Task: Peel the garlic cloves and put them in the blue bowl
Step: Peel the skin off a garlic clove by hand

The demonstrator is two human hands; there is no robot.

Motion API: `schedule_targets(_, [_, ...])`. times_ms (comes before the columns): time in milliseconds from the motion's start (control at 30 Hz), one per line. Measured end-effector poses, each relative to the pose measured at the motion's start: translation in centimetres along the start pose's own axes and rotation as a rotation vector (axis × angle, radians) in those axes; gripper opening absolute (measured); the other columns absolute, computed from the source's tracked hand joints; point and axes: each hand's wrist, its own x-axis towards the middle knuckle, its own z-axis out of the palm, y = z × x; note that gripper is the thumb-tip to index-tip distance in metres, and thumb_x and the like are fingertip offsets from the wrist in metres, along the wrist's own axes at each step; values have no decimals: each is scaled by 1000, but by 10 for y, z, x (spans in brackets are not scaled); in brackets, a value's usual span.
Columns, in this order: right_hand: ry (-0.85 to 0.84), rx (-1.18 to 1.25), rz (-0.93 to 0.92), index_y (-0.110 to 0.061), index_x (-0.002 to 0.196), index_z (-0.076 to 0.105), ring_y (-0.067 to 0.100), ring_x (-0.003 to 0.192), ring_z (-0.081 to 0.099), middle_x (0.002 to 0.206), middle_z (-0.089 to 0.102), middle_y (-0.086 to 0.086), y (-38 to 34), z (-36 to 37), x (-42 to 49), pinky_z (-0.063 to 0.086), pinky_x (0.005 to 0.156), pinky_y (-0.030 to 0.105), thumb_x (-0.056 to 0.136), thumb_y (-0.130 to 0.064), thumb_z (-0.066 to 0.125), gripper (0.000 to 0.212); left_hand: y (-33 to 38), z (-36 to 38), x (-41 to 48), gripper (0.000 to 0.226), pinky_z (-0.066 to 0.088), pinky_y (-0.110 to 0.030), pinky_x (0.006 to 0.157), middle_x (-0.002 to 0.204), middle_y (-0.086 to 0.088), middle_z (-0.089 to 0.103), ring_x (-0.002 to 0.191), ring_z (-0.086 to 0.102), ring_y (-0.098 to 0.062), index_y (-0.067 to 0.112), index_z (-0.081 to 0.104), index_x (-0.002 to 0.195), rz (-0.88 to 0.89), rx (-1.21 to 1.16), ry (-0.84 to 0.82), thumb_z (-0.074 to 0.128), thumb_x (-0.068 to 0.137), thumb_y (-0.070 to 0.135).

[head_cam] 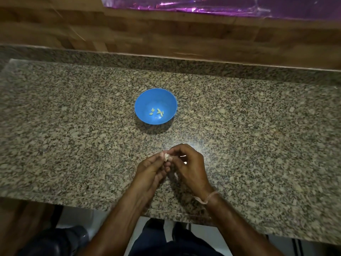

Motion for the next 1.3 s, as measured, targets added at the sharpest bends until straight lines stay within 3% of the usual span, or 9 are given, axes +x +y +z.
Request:
schedule_targets(133, [-43,-143,-95,-15,90,72,16,85,67,89,69,-5,-2,-9,-2,56,74,31,87,0,76,16,-1,4,-9,33,58,-20,62,83,-11,74,67,66,-10,0,77,99,-19,52,16,72,83,28])
schedule_targets(333, [-163,-355,-224,-14,93,70,2,81,61,89,65,-9,4,-18,2,46,73,15,87,3,75,19,-3,4,-11,40,53,-21,61,82,-9,72,65,62,-9,-1,79,102,-62,86,58,78,78,31])
schedule_targets(500, [-168,-430,-287,-13,91,65,3,79,58,87,63,-5,6,-20,3,40,70,7,87,8,70,22,-7,9,-12,23,55,-18,56,87,-10,77,63,63,-7,6,84,86,-96,37,66,79,73,25])
schedule_targets(700, [-94,-419,-253,-16,94,60,14,81,60,89,61,-3,14,-14,-3,51,66,30,92,1,60,17,-10,9,-3,39,51,-22,63,77,-7,72,59,62,-8,4,81,96,-130,55,125,84,69,32])
schedule_targets(867, [6,-414,-237,-17,96,66,11,86,59,92,61,-5,22,-9,-7,50,71,31,100,-7,63,12,-15,16,6,20,54,-16,51,67,-6,69,52,62,-8,0,75,92,-91,-12,195,76,88,20])
schedule_targets(1000, [37,-422,-197,-18,94,62,14,87,59,92,60,-7,27,-9,-5,49,71,34,100,-10,65,11,-20,13,13,17,51,-25,63,80,-9,73,62,63,-11,5,78,102,-56,10,197,75,91,17])
schedule_targets(1067, [42,-341,-110,-19,94,63,11,82,65,87,66,-10,31,-15,-4,53,70,35,101,-14,67,10,-22,3,22,15,51,-29,65,86,-7,76,68,63,-14,11,78,107,54,167,242,76,93,15])
schedule_targets(1167, [29,-342,15,-24,88,66,9,78,66,81,70,-11,48,-28,-7,55,70,39,99,-17,70,14,-24,-15,41,14,62,-36,75,93,2,78,83,72,-16,23,78,102,379,634,356,78,91,14])
schedule_targets(1300, [-34,-494,60,-26,84,62,11,77,63,81,67,-10,71,-34,-10,53,68,41,98,-24,68,16,-23,-33,59,23,58,-39,88,109,2,71,98,67,-16,16,75,110,659,1016,338,74,91,5])
